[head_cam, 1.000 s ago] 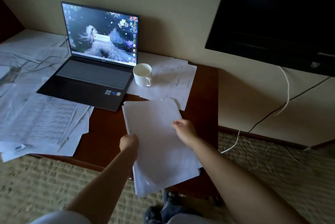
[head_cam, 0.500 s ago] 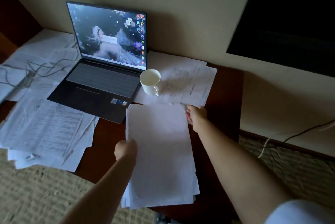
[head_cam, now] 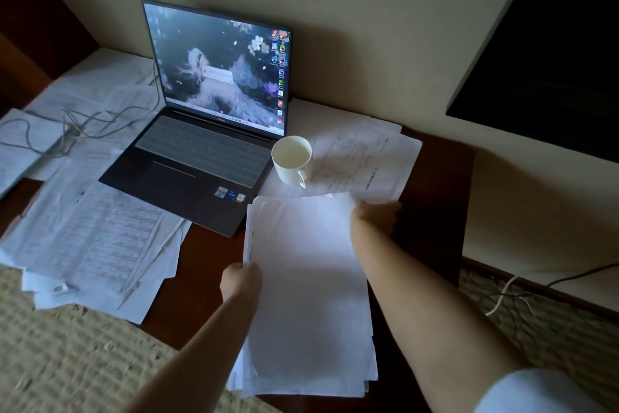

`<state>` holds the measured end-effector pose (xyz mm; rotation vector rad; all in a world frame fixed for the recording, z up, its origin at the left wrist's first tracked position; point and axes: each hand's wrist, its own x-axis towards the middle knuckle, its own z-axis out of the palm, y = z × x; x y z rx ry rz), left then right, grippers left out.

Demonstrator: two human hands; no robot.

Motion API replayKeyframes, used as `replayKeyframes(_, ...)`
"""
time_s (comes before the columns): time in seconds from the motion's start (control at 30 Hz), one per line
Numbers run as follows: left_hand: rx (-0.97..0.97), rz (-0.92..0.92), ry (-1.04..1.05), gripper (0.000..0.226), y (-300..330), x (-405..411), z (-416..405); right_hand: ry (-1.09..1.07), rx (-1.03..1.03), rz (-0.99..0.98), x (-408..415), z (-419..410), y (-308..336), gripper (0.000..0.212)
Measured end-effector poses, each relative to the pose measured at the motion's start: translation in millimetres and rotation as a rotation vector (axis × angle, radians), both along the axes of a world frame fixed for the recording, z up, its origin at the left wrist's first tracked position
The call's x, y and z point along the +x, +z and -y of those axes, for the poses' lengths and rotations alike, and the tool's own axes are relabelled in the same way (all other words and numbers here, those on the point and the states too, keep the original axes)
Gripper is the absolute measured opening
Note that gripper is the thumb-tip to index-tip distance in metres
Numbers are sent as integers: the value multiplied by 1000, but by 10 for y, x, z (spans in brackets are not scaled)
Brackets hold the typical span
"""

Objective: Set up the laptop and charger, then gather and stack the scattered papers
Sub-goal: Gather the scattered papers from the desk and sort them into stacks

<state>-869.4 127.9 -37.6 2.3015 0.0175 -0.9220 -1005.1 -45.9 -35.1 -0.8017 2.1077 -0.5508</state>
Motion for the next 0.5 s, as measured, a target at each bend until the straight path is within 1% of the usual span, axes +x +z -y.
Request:
replayKeyframes(0.07,5,-1,-9,25,6,-6,6,103,-65,-83,-49,-24,-49,37)
replayKeyframes(0.1,5,-3,-11,25,8,-11,5,138,-100,-54,-73,-46,-87,34)
replayKeyframes(0.13,3,-6,-10,25,14,-17,1,160,-122,-1,-103,-67,-125,34)
replayKeyframes(0.2,1,-1,-11,25,17,-24,-13,131,-150,93,-167,-92,-124,39)
replayKeyframes(0.27,-6,12,-10,27,13,-27,-36,127,-186,109,-235,-123,-100,40)
replayKeyframes(0.33,-6,22,-14,27,28,-49,-60,177,-228,60,-304,-186,-52,39)
replayKeyframes(0.43,-9,25,-53,28,54,-98,-113,193,-245,-45,-437,-324,55,44)
replayKeyframes(0.5,-30,20,-67,28,80,-124,-131,190,-256,-76,-506,-386,125,48)
